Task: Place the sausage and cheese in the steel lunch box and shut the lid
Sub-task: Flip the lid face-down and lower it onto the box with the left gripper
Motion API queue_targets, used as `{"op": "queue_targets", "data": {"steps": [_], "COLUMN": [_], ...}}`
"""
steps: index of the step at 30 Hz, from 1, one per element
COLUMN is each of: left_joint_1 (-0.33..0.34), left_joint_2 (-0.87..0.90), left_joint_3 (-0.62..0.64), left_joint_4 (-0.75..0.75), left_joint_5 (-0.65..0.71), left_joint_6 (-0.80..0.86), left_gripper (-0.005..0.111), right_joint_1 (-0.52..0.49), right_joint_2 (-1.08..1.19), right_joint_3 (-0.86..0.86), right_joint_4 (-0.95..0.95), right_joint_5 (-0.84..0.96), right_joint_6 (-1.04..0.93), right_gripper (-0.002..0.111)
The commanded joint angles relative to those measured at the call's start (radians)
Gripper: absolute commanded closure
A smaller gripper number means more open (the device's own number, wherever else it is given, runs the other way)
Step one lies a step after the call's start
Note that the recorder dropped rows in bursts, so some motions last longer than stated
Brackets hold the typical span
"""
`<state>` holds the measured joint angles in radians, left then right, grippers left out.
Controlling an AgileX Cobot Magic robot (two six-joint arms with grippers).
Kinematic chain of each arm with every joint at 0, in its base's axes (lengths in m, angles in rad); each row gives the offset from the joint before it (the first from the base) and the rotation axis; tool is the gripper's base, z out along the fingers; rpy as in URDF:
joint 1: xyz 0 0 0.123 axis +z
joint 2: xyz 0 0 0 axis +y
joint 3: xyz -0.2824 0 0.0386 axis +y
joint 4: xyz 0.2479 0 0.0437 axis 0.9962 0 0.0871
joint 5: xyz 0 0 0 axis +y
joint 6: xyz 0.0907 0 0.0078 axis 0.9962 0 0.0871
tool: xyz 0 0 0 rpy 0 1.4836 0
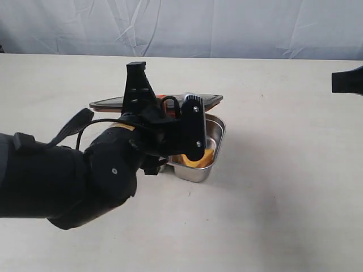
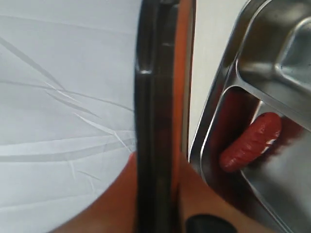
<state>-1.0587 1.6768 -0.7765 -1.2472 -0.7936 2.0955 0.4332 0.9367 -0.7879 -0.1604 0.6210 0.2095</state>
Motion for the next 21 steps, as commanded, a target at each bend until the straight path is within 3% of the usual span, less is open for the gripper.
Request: {"op": "queue_targets", "data": {"steps": [1, 6, 21], "left_joint_1": [-0.010, -0.020, -0.020], "left_joint_2": [0.032, 0.147, 0.242], "left_joint_3": [0.020, 0.024, 0.024], "left_joint_4": [-0.007, 0.127, 0.185], "left_joint_5": [-0.057, -0.169, -0.131], "left_joint_6": [0.034, 0.034, -0.036], "left_gripper": [0.107, 0.107, 0.107], "right_joint_1": [-0.005, -0.005, -0.005], "right_joint_2": [-0.004, -0.004, -0.004], "right_joint_3": [0.005, 0.005, 0.005], "right_joint_4": [-0.010, -0.008, -0.008], "right_joint_5": [0.003, 0.003, 0.001], "right_joint_6": [0.007, 0.009, 0.009], "right_gripper": [0.108, 0.108, 0.108]}}
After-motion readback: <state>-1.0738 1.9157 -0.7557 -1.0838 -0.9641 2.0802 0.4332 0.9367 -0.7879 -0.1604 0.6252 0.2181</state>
